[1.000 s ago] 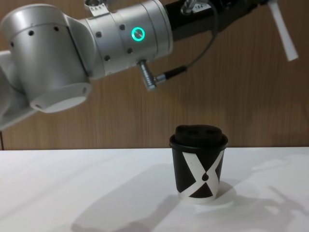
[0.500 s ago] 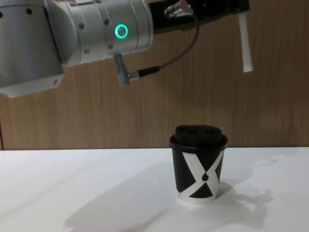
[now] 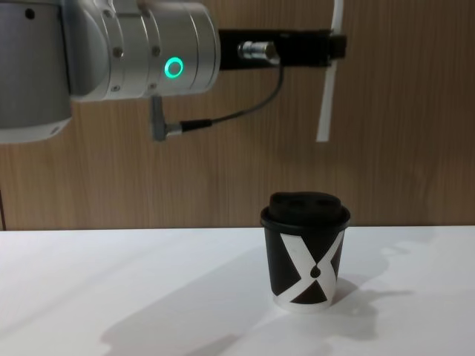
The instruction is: Pick up the straw with one hand, pass it to the other hand, and insert it into the cup.
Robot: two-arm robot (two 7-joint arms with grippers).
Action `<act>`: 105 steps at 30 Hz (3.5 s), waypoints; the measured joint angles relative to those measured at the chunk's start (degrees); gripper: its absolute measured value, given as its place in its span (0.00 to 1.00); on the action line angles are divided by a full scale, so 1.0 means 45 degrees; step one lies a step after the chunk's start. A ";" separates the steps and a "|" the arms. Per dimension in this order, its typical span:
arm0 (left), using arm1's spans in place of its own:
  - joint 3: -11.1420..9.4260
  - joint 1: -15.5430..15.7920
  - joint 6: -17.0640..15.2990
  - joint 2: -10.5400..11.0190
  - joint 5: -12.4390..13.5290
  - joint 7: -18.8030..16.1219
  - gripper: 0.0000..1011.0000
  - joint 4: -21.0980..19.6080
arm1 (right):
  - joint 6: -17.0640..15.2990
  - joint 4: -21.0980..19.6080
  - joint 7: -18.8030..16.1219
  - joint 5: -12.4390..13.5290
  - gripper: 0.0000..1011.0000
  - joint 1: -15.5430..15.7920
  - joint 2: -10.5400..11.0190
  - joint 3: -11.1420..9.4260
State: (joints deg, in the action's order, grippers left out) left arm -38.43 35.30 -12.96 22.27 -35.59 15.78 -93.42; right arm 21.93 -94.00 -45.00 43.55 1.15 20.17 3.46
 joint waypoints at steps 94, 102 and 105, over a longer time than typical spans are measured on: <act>0.0423 -0.0210 -0.0654 -0.1379 0.0914 0.0082 0.00 0.1571 | -0.0001 0.0000 0.0000 0.0000 0.99 0.0000 0.0000 0.0000; 0.0410 -0.0196 -0.0684 -0.1519 0.0997 0.0153 0.00 0.1714 | -0.0001 0.0000 0.0000 0.0000 0.99 0.0000 0.0000 0.0000; 0.0415 -0.0213 -0.0689 -0.1558 0.1032 0.0155 0.00 0.1760 | 0.0000 0.0000 0.0000 0.0000 0.99 0.0000 0.0000 0.0000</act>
State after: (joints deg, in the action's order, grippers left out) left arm -36.56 34.34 -16.06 15.26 -30.94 16.47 -85.50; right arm 21.93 -94.00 -45.00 43.55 1.15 20.17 3.46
